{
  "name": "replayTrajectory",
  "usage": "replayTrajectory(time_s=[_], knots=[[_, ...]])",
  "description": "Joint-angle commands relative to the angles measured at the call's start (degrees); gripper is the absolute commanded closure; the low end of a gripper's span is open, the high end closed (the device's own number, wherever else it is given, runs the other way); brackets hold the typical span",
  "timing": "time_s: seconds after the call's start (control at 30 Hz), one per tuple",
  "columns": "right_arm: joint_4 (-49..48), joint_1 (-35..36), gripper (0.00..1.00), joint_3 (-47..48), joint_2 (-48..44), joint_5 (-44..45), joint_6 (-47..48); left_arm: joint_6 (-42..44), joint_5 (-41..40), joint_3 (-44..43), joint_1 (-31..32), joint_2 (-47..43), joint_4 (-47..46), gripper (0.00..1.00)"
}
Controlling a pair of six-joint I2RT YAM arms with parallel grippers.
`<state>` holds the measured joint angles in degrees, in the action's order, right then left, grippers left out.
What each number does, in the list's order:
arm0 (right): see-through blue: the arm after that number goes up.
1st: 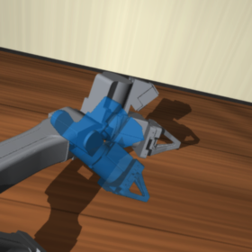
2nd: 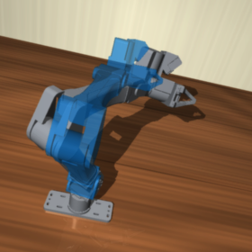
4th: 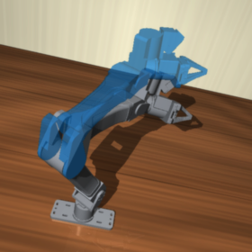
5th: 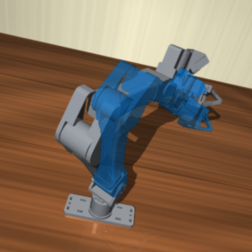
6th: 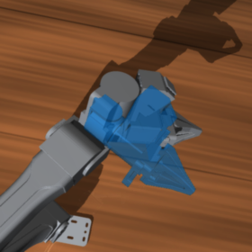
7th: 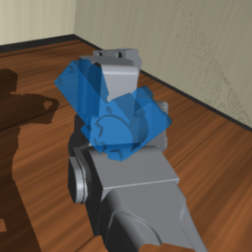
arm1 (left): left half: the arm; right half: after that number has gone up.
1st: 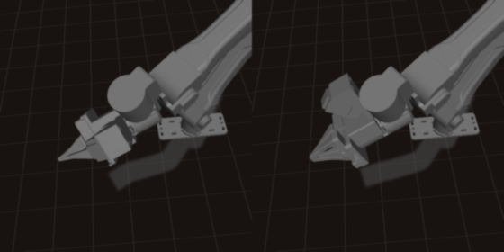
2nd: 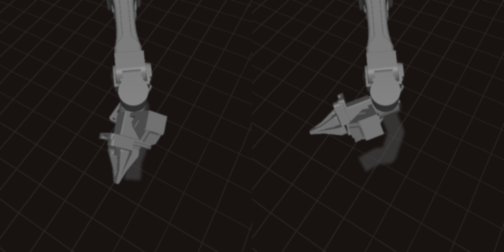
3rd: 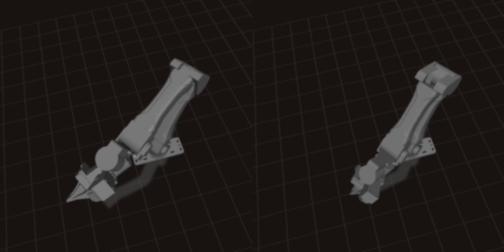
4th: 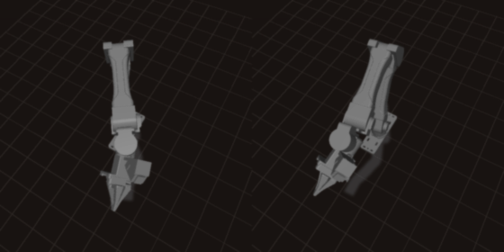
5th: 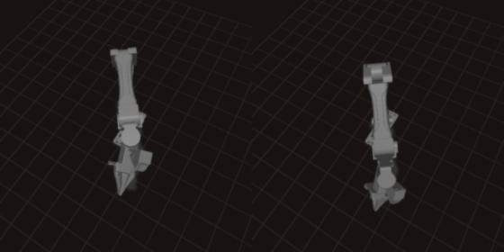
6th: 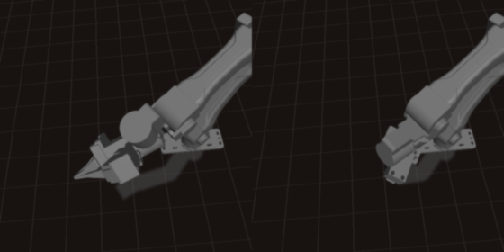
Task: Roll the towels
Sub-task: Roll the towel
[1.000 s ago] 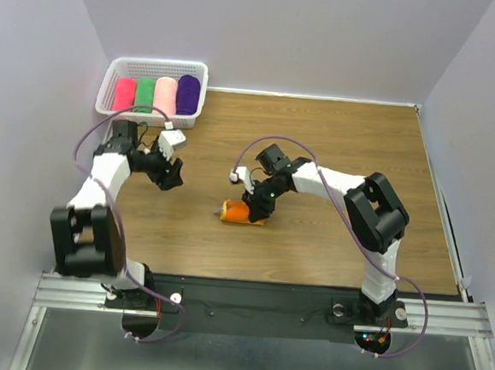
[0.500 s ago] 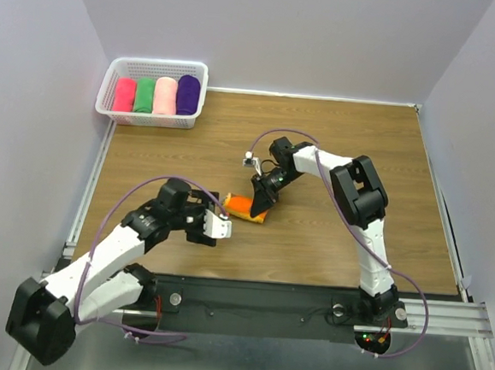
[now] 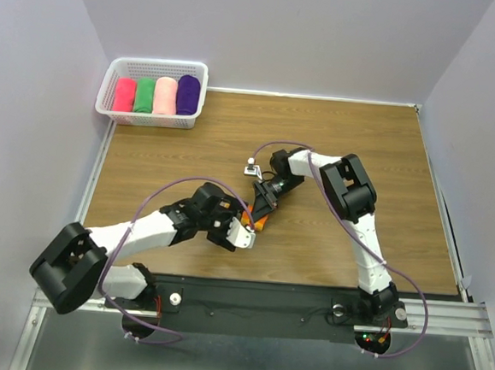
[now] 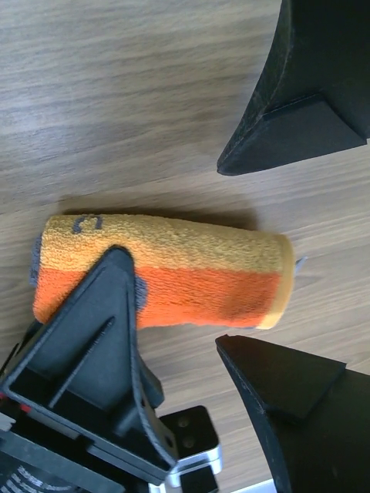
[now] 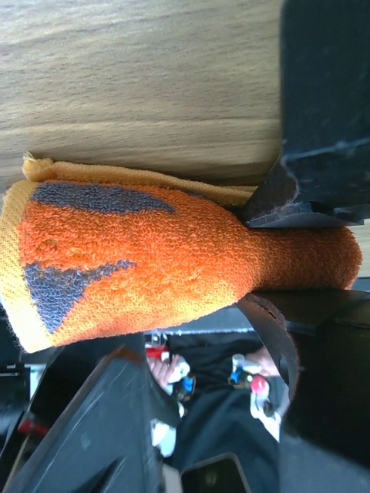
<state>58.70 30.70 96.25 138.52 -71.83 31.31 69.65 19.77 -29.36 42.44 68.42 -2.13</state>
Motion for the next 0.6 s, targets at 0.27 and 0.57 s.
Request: replayTrajectory(time_s=[0.27,0.57], knots=[[20.84,-0.11,0.99,8.44,12.3,-2.16,19.31,5.58,-0.35,-6.32,1.33,11.64,-6.48,0.07],[20.84,-0.2,0.99,6.15,12.04,-7.44,19.4,4.88,1.33,-7.81,1.42,16.21,-5.25,0.15]])
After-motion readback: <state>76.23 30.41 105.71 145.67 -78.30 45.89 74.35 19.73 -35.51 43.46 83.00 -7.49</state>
